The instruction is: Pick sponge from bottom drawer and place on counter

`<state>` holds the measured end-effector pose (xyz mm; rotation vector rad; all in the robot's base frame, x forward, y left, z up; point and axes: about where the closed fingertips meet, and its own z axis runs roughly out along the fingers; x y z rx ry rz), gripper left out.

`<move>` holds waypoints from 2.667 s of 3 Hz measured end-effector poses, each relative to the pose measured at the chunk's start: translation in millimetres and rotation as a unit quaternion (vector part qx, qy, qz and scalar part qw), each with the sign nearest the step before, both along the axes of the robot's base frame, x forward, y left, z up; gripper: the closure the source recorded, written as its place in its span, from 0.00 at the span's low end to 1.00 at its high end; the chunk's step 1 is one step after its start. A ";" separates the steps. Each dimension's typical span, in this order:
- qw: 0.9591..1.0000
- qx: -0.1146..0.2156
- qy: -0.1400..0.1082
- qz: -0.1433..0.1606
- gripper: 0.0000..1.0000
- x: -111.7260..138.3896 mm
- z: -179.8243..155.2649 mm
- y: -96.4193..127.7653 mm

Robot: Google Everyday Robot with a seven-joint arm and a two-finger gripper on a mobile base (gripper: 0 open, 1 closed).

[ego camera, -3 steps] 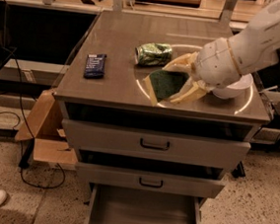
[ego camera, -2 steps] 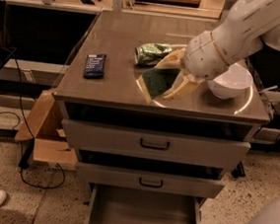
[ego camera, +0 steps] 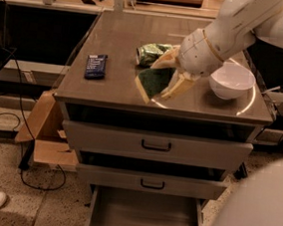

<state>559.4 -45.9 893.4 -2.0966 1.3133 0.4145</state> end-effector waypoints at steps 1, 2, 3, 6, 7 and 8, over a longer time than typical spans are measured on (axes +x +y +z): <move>1.000 -0.002 -0.001 0.006 1.00 16.5 -0.6 10.8; 1.000 -0.010 0.012 0.022 1.00 44.3 -18.2 38.5; 1.000 -0.010 0.010 0.026 1.00 44.2 -19.2 39.7; 0.999 -0.031 0.030 0.019 1.00 68.8 -47.5 32.2; 0.999 -0.034 0.037 0.021 1.00 73.6 -52.1 31.9; 0.998 -0.044 0.045 0.025 1.00 76.0 -58.1 33.4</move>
Offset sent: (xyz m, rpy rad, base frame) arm 0.0578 0.0431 -0.0102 -0.0501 0.0338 0.0256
